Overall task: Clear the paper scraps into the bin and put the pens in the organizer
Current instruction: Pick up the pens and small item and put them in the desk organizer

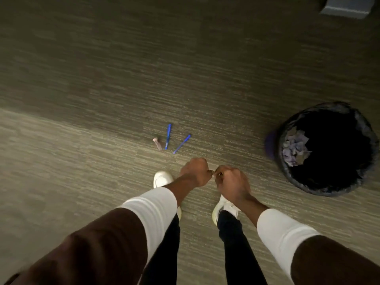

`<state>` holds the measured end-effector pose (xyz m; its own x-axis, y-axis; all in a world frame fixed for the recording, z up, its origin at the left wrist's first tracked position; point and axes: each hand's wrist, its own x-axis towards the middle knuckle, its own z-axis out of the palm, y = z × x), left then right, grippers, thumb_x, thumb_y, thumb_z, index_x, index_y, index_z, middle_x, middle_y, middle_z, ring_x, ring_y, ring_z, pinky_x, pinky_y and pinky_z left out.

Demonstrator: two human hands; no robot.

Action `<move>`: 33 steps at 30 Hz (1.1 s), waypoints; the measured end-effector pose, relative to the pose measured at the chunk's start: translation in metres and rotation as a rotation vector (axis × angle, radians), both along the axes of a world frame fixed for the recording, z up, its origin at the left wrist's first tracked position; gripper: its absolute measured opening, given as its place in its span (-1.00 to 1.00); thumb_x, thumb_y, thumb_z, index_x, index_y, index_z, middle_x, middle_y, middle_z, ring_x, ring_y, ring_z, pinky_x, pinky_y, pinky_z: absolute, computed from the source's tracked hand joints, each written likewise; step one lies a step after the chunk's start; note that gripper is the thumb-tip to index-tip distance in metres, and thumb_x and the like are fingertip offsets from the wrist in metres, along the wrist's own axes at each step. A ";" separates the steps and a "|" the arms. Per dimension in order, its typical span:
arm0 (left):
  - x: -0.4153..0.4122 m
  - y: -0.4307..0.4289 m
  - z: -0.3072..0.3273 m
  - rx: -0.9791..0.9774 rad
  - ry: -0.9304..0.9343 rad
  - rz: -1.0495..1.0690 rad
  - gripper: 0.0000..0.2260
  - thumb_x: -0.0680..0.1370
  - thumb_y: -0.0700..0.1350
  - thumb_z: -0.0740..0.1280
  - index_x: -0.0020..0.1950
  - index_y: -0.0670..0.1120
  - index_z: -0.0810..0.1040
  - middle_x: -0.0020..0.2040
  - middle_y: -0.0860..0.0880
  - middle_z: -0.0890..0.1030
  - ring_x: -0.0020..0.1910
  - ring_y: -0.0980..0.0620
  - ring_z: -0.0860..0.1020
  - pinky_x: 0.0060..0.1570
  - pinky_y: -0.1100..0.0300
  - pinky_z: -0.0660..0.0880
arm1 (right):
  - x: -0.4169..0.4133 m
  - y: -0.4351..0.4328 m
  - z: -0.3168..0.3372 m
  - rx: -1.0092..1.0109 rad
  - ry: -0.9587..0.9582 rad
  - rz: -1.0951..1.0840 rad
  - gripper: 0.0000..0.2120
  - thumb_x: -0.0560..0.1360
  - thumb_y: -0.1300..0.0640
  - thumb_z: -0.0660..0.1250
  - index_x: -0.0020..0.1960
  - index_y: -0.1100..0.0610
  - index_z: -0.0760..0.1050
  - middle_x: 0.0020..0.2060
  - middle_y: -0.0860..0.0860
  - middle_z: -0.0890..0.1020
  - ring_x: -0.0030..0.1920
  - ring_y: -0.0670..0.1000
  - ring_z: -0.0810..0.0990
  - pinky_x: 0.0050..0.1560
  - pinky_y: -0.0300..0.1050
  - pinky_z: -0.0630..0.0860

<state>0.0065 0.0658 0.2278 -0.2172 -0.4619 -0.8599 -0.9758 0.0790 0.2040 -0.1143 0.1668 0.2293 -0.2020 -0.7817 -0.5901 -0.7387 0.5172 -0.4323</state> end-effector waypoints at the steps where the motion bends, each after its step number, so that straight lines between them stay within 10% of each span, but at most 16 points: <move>1: 0.014 -0.004 -0.006 0.003 -0.009 0.003 -0.66 0.60 0.14 0.40 0.21 -0.09 0.65 0.24 -0.15 0.67 0.22 -0.20 0.65 0.24 -0.09 0.62 | 0.009 -0.010 -0.005 0.002 0.001 0.008 -0.86 0.54 0.09 0.34 0.05 -0.03 0.64 -0.01 -0.01 0.73 -0.03 0.11 0.71 -0.13 -0.12 0.52; 23: 0.237 -0.133 -0.100 -0.070 -0.071 0.065 -0.65 0.60 0.11 0.37 0.25 -0.10 0.62 0.29 -0.19 0.64 0.27 -0.26 0.63 0.18 -0.05 0.58 | 0.176 -0.146 -0.097 0.233 -0.020 -0.283 -0.88 0.50 0.10 0.40 0.02 0.05 0.64 0.06 0.10 0.74 0.13 0.19 0.69 0.19 -0.02 0.61; 33: 0.240 -0.155 -0.244 -0.175 -0.130 0.217 -0.51 0.57 0.35 0.32 0.15 -0.04 0.67 0.06 -0.11 0.68 0.09 -0.21 0.69 -0.07 0.04 0.52 | 0.150 -0.178 -0.268 0.392 0.033 -0.529 -0.45 0.52 -0.13 0.42 0.35 0.21 0.50 0.26 0.19 0.65 0.26 0.20 0.67 0.28 0.08 0.61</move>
<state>0.2465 -0.0894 -0.0167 0.0088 -0.6289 -0.7774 -0.9908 -0.1107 0.0783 0.0361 -0.0116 -0.0392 -0.5227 -0.3006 -0.7978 -0.3513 0.9286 -0.1198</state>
